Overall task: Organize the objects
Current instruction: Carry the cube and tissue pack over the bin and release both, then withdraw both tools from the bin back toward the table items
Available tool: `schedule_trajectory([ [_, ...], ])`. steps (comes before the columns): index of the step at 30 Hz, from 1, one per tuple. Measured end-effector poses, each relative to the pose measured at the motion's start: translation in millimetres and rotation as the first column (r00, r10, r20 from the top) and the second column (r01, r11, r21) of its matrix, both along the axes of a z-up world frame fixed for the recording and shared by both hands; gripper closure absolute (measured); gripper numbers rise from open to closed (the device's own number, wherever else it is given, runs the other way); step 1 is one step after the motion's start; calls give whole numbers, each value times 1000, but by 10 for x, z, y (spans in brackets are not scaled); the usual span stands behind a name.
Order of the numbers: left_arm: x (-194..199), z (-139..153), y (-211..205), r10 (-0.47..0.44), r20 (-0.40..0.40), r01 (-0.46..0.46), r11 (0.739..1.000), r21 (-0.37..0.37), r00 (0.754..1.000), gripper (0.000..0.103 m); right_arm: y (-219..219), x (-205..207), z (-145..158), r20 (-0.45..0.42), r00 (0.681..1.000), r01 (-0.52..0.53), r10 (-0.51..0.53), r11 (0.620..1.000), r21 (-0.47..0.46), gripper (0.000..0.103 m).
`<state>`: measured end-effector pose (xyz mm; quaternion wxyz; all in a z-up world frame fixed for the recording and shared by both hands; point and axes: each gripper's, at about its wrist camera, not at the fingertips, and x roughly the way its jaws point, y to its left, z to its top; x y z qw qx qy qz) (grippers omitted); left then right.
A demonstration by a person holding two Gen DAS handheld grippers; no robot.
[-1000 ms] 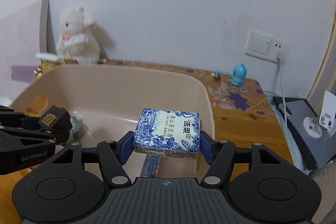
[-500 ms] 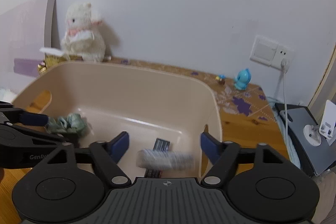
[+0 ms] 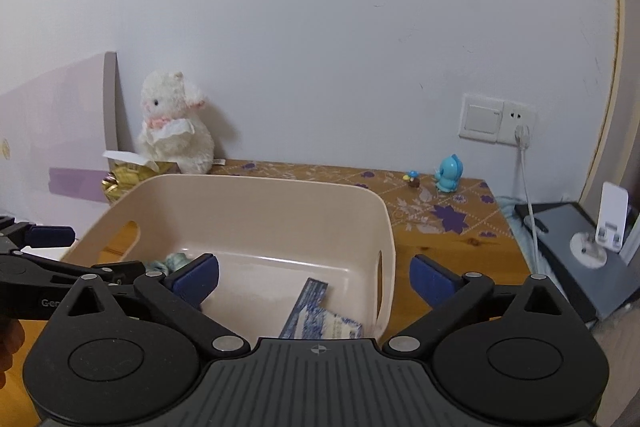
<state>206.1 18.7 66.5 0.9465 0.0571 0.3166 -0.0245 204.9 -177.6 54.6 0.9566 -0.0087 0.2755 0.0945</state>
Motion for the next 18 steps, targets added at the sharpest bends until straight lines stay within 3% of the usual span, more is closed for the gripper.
schedule_trajectory([
  [9,-388,-55,305,16,14,-16,1000,5,1000,8,-59,-435,-61,1,1000,13,-13,1000,10,0],
  [18,-654,-340,577,30,-22,-30,999,12,999,8,-48,-698,-366,-54,998,32,-31,999,12,0],
])
